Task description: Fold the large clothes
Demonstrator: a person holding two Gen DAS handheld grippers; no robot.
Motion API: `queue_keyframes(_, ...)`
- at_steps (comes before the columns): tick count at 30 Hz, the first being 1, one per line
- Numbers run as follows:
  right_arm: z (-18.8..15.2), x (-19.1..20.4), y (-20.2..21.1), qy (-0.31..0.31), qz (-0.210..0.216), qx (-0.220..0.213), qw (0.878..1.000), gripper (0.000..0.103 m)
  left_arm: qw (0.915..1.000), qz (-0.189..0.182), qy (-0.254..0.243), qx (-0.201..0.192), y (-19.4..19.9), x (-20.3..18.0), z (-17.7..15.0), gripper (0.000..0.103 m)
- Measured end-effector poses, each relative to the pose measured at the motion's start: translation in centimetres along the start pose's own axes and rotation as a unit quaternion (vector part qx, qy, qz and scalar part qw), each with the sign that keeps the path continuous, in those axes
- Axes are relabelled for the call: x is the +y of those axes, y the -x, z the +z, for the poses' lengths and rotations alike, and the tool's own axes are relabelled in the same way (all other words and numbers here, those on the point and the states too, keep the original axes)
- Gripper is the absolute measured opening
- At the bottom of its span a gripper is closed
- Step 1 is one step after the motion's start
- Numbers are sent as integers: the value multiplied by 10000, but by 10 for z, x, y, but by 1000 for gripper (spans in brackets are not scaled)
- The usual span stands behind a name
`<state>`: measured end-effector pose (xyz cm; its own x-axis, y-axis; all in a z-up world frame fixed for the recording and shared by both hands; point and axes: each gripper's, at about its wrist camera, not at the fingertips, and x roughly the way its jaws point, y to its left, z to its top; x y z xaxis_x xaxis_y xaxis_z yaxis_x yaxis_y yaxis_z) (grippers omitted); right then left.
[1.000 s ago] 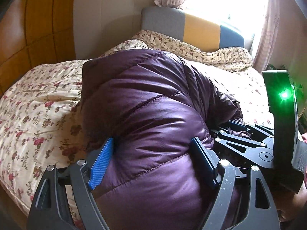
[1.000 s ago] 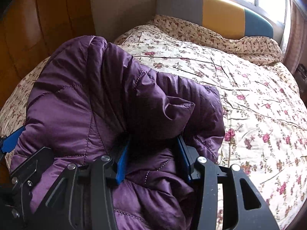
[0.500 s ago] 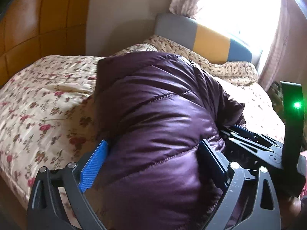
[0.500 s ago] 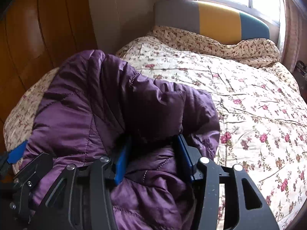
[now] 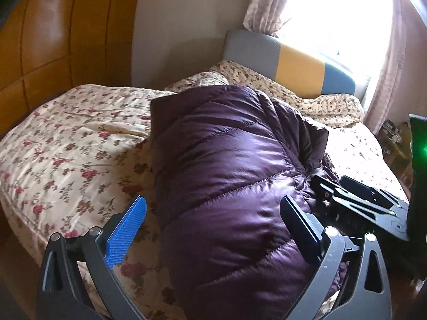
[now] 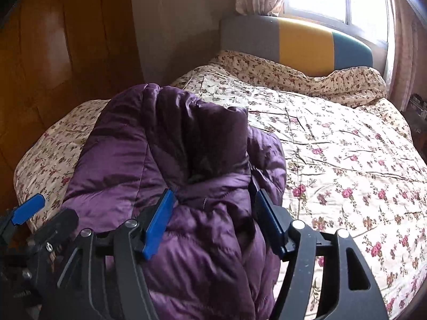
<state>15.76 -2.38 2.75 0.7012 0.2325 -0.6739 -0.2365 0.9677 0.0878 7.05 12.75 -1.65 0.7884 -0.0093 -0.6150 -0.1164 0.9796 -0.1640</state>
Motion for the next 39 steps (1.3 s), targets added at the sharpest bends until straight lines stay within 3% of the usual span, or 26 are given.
queue_keyframes(9,-7,-3,24,6,17,-57,10000,74,9989,431,-55,-192,25,-5,-1,99)
queue_keyframes(35,-27,0,53,137,-70,4,9999,86,9967,759,210,-189,48,-4,-13,100)
queue_keyframes(39,-28,-2,54,113,-44,47,9999,86,9944,1034,99,-219,54,-9,-14,100)
